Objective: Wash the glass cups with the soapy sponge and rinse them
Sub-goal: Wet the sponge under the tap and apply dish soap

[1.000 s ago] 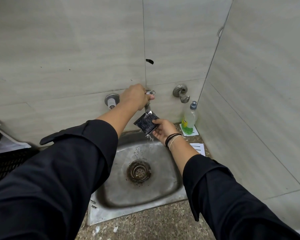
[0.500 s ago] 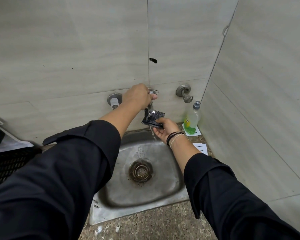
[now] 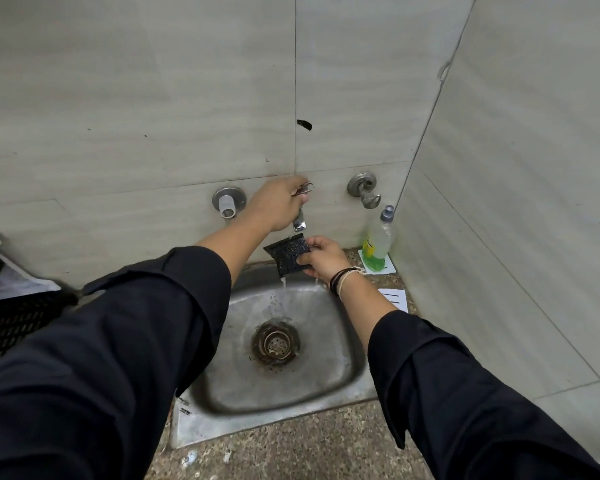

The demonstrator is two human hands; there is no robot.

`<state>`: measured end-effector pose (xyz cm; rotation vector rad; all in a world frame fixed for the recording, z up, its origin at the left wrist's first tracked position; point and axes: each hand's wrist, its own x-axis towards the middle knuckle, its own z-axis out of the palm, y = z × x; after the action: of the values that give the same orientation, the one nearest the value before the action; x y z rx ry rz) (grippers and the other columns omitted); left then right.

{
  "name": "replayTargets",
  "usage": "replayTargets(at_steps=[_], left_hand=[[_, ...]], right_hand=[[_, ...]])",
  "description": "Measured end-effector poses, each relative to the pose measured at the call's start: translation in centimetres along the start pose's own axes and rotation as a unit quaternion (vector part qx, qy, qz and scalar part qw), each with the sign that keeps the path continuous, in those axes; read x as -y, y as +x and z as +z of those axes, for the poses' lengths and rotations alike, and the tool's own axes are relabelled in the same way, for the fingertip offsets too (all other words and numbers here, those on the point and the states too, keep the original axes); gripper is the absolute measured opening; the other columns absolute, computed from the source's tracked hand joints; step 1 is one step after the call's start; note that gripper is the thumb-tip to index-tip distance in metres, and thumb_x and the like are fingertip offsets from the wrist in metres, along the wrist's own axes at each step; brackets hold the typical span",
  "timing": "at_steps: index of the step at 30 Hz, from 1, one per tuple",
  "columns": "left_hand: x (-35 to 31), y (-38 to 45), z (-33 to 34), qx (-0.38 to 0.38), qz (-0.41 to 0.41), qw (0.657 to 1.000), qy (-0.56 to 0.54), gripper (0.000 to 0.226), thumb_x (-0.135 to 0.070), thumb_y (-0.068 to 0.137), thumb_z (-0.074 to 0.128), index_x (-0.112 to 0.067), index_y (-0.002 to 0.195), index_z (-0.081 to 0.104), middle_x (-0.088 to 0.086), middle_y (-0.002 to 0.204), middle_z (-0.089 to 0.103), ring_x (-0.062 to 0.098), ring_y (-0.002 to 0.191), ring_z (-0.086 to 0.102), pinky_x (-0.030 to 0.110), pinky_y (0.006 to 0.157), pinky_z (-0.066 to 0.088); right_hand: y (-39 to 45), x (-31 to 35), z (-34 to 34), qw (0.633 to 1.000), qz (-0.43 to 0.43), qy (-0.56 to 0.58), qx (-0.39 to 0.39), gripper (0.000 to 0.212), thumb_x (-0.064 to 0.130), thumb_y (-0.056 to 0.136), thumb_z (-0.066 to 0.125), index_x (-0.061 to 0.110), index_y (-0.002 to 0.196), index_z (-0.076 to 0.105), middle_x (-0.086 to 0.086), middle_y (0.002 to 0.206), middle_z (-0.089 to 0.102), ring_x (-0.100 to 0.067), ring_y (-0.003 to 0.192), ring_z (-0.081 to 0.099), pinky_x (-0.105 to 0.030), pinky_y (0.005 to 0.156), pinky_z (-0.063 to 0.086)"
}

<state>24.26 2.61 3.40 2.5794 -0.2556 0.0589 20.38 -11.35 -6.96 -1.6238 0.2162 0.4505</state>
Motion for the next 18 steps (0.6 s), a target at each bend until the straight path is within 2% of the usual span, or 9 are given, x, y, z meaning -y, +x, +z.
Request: replayTargets(at_steps=[2, 4, 6, 8, 12, 14, 15, 16, 18], left_hand=[[0.3, -0.8, 0.1, -0.002, 0.028, 0.999, -0.019, 0.035, -0.031, 0.099, 0.062, -0.022, 0.133, 0.063, 0.008, 0.137, 0.059, 0.026, 0.129, 0.052, 0.026, 0.103, 0.037], [0.6, -1.9, 0.2, 0.008, 0.052, 0.998, -0.023, 0.028, -0.035, 0.095, 0.067, -0.023, 0.12, 0.066, 0.006, 0.13, 0.052, 0.02, 0.121, 0.048, 0.024, 0.102, 0.034], [1.3, -3.0, 0.4, 0.008, 0.061, 0.998, 0.012, 0.031, -0.047, 0.089, 0.067, -0.028, 0.114, 0.064, 0.007, 0.13, 0.046, 0.023, 0.122, 0.046, 0.034, 0.108, 0.037], [1.6, -4.0, 0.7, -0.011, 0.051, 0.997, 0.051, 0.034, -0.055, 0.085, 0.059, -0.037, 0.113, 0.058, 0.008, 0.136, 0.042, 0.03, 0.127, 0.046, 0.047, 0.107, 0.043], [1.5, -6.9, 2.8, -0.102, 0.053, 0.993, 0.039, 0.046, -0.043, 0.095, 0.057, -0.038, 0.14, 0.048, 0.009, 0.14, 0.039, 0.027, 0.124, 0.049, 0.047, 0.103, 0.048], [1.7, -9.3, 4.8, -0.133, 0.0, 0.99, -0.052, 0.064, -0.043, 0.099, 0.057, -0.038, 0.156, 0.028, 0.007, 0.143, 0.039, 0.021, 0.123, 0.049, 0.039, 0.104, 0.045], [2.4, -10.3, 6.1, -0.126, -0.06, 0.983, -0.115, 0.071, -0.046, 0.099, 0.058, -0.036, 0.159, 0.021, 0.007, 0.144, 0.041, 0.019, 0.122, 0.05, 0.036, 0.104, 0.044], [2.7, -11.0, 7.0, -0.102, -0.131, 0.97, -0.178, 0.077, -0.049, 0.098, 0.059, -0.03, 0.16, 0.019, 0.006, 0.143, 0.045, 0.018, 0.121, 0.051, 0.036, 0.104, 0.044], [3.1, -11.8, 8.5, -0.046, -0.257, 0.915, -0.309, 0.079, -0.057, 0.093, 0.063, -0.015, 0.154, 0.035, 0.003, 0.137, 0.057, 0.016, 0.117, 0.058, 0.037, 0.104, 0.047]], right_hand=[[-0.4, 0.1, 0.0, 1.0, -0.007, -0.015, 0.003, 0.034, -0.004, 0.078, 0.07, 0.024, 0.096, 0.064, -0.008, 0.102, 0.07, -0.026, 0.101, 0.068, -0.034, 0.08, 0.057], [-0.5, 0.1, 0.1, 1.0, -0.009, -0.021, 0.009, 0.034, -0.003, 0.076, 0.07, 0.024, 0.095, 0.064, -0.01, 0.104, 0.07, -0.027, 0.099, 0.069, -0.037, 0.083, 0.057], [-0.4, 0.0, 0.0, 1.0, -0.004, -0.019, 0.018, 0.034, -0.001, 0.072, 0.071, 0.023, 0.095, 0.065, -0.013, 0.108, 0.071, -0.031, 0.104, 0.069, -0.043, 0.087, 0.057], [-0.6, -0.1, -0.2, 1.0, 0.004, -0.002, 0.02, 0.031, -0.002, 0.076, 0.069, 0.022, 0.095, 0.064, -0.009, 0.101, 0.07, -0.03, 0.101, 0.069, -0.041, 0.084, 0.057], [-1.7, -0.5, -1.6, 0.997, 0.019, 0.072, 0.018, 0.03, -0.009, 0.087, 0.062, 0.018, 0.1, 0.06, -0.002, 0.084, 0.065, -0.016, 0.073, 0.064, -0.026, 0.061, 0.053], [-2.1, -0.8, -2.6, 0.995, 0.024, 0.097, 0.02, 0.026, -0.008, 0.088, 0.063, 0.016, 0.098, 0.061, -0.003, 0.084, 0.066, -0.015, 0.07, 0.064, -0.025, 0.06, 0.054], [-2.2, -0.9, -3.0, 0.993, 0.029, 0.115, 0.022, 0.025, -0.007, 0.088, 0.064, 0.016, 0.096, 0.061, -0.003, 0.085, 0.067, -0.015, 0.07, 0.064, -0.026, 0.061, 0.056], [-2.3, -1.1, -3.3, 0.99, 0.036, 0.137, 0.026, 0.025, -0.007, 0.087, 0.065, 0.016, 0.096, 0.061, -0.004, 0.088, 0.068, -0.017, 0.072, 0.065, -0.027, 0.062, 0.057], [-2.3, -1.7, -4.0, 0.984, 0.052, 0.167, 0.033, 0.028, -0.005, 0.084, 0.07, 0.015, 0.101, 0.06, -0.008, 0.096, 0.069, -0.02, 0.076, 0.067, -0.029, 0.063, 0.058]])
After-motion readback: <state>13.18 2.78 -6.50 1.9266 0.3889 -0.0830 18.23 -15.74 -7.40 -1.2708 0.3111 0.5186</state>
